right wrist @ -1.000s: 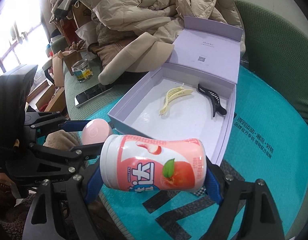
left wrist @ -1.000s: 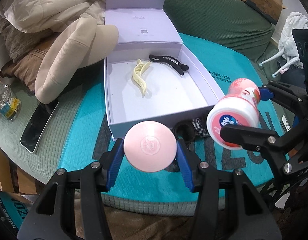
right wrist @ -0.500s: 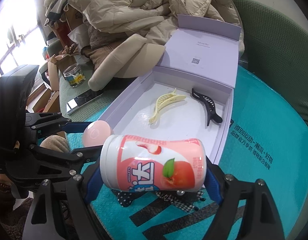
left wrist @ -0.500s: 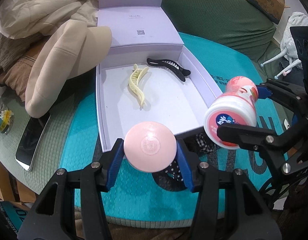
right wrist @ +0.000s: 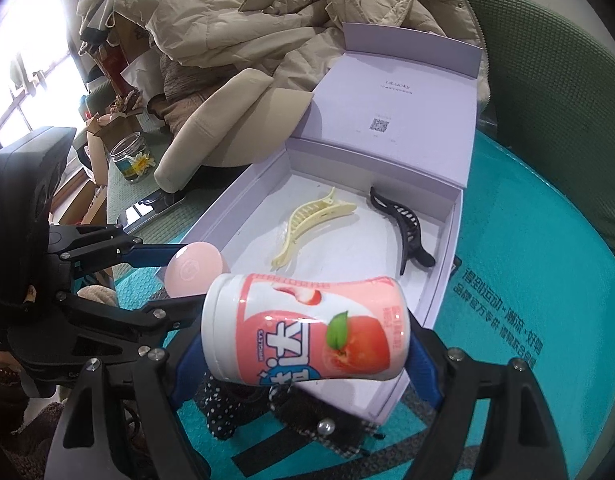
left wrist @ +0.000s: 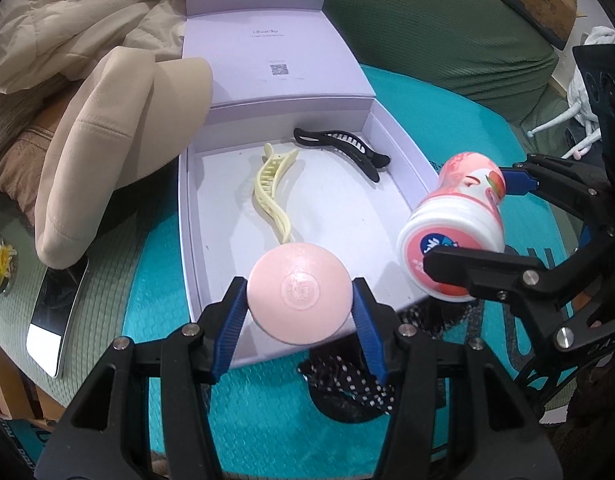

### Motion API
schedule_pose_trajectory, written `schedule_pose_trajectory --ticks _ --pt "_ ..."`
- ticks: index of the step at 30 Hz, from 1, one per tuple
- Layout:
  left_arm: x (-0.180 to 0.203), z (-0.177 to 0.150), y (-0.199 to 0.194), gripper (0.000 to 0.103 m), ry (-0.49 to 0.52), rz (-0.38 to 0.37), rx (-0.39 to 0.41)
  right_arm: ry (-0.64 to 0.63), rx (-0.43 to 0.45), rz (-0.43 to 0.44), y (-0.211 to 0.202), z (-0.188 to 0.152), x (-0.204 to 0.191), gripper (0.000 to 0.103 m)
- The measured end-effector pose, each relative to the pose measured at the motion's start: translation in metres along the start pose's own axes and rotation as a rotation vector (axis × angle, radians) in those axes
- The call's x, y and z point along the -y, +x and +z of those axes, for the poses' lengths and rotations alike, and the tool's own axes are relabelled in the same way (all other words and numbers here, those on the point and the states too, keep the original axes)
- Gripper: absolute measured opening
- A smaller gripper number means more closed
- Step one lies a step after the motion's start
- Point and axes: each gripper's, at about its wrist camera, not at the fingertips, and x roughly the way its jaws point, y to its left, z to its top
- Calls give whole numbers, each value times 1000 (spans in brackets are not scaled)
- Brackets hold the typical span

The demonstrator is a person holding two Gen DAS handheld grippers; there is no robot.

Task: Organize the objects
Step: 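Carry the compact and the can into the lavender box with both grippers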

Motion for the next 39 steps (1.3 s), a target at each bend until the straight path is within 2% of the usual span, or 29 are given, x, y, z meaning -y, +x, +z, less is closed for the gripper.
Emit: schedule_pose_trajectory --ticks 17,39 --pt "-15 29 36 50 -2 9 -10 11 -29 10 37 28 23 84" --pt "-14 54 67 50 114 80 18 -17 -42 0 68 62 38 84"
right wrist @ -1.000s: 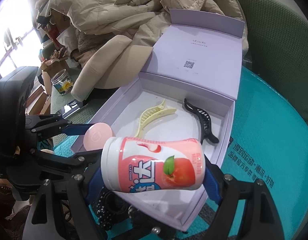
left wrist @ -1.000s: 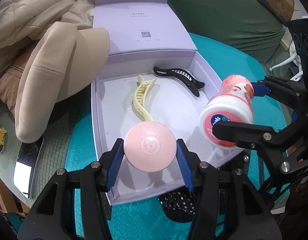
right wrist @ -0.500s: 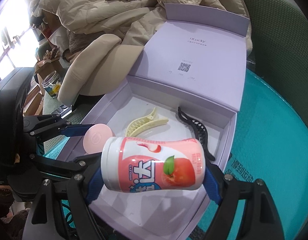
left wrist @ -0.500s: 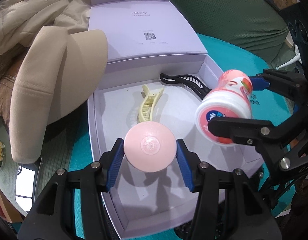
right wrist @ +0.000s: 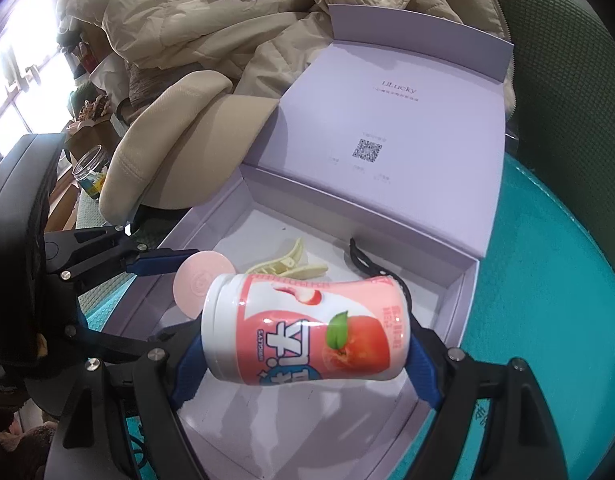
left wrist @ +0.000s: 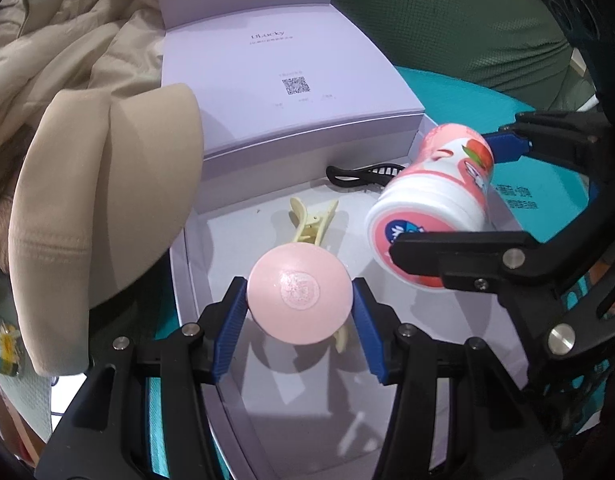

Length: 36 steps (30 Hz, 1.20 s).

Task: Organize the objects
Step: 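Carry the compact and the can into the lavender box with both grippers, then lower both items onto the box floor and open both grippers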

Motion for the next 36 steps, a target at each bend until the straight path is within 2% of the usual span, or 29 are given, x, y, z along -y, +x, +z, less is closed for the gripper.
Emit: schedule_pose_trajectory --ticks 15,21,32,36 --pt "-6 10 16 50 1 9 -1 21 -8 -22 19 16 10 84" --pt "-13 14 18 50 -42 -16 -7 46 -4 -32 26 20 16 84" --pt "-16 17 19 50 -73 -23 -9 54 -23 -78 39 15 19 84" --pt "-12 17 20 51 -52 -4 -22 60 -29 -75 43 11 20 84"
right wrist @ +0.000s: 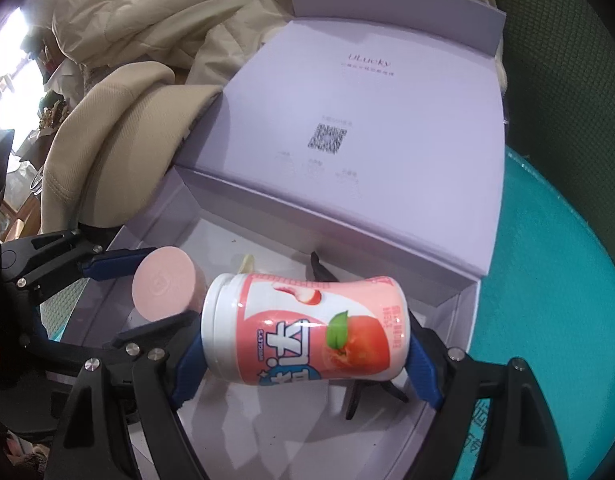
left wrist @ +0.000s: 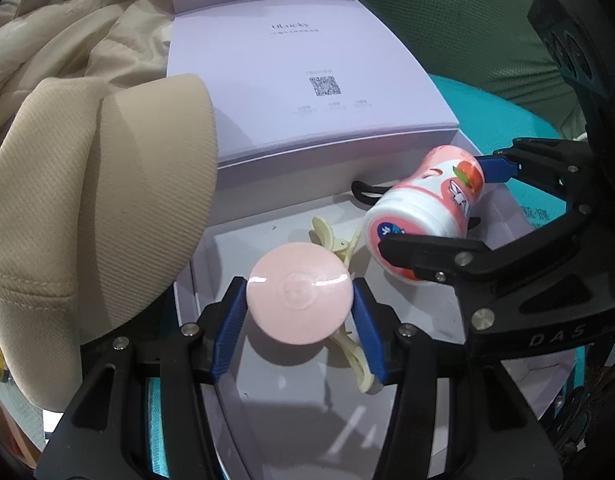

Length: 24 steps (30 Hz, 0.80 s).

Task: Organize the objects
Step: 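Lower both items onto the box floor and open both grippers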

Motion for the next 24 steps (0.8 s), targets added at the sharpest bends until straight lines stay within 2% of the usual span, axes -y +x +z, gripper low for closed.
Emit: schedule_pose_trajectory --ticks 7,14,24 --pt "4 1 -2 51 12 15 -1 -3 -8 -9 1 -1 -2 84" --pt "12 2 -4 64 40 39 -3 2 -15 -12 1 -4 -5 84" --pt "19 5 -16 67 45 39 9 15 -14 -13 -5 -9 -6 84"
